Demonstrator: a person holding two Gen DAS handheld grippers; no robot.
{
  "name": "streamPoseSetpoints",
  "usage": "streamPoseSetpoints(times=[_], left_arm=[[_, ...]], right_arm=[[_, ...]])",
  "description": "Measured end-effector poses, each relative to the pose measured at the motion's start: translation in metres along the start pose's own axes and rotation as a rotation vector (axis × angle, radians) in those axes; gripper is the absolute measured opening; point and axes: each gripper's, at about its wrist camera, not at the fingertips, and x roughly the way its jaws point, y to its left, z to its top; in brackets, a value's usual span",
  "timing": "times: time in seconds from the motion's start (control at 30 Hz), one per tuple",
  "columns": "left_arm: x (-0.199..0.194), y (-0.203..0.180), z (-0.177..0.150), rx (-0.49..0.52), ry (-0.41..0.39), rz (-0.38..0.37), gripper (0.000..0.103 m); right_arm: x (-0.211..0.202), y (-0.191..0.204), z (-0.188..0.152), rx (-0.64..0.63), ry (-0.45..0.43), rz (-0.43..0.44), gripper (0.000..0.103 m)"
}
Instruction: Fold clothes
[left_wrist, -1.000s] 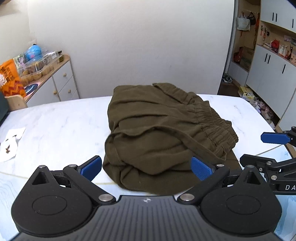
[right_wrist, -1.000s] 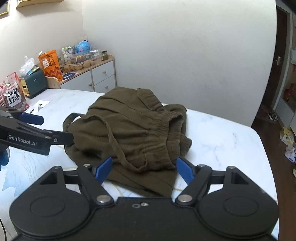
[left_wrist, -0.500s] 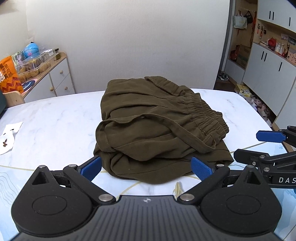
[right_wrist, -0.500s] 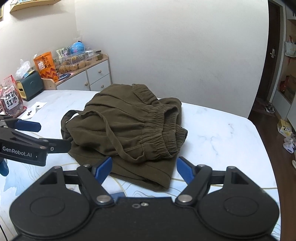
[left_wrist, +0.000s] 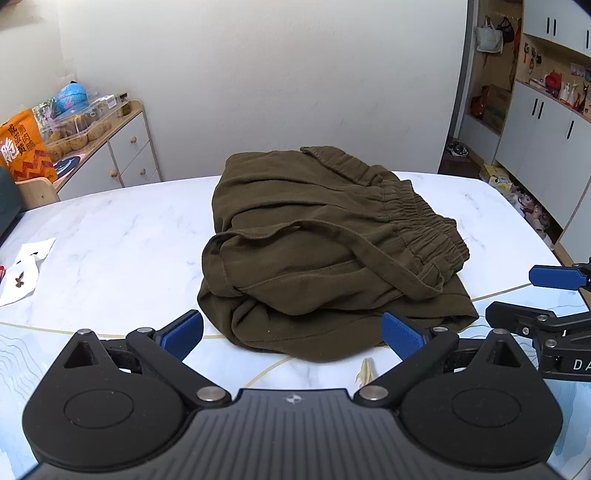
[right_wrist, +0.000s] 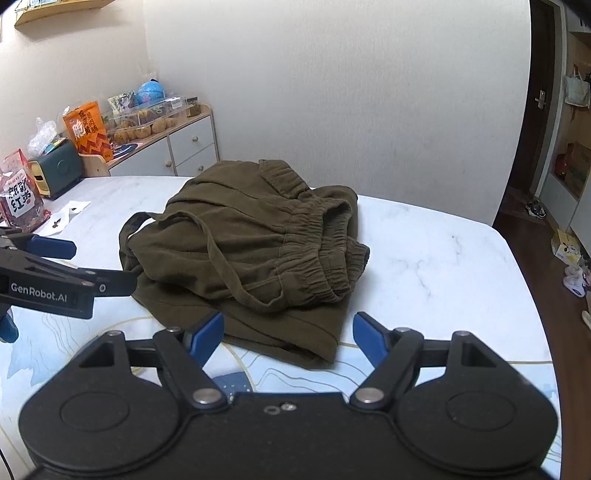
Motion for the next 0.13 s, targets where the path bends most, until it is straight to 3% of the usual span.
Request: streamPoseSetpoints(times=[0.13], left_arm=[[-0.0003, -0.0005, -0.0021, 0.0, 0.003, -0.012, 0.103]], right_arm=[[0.0, -0.0012, -0.0023, 0.011, 0.006, 0.0, 0.103]])
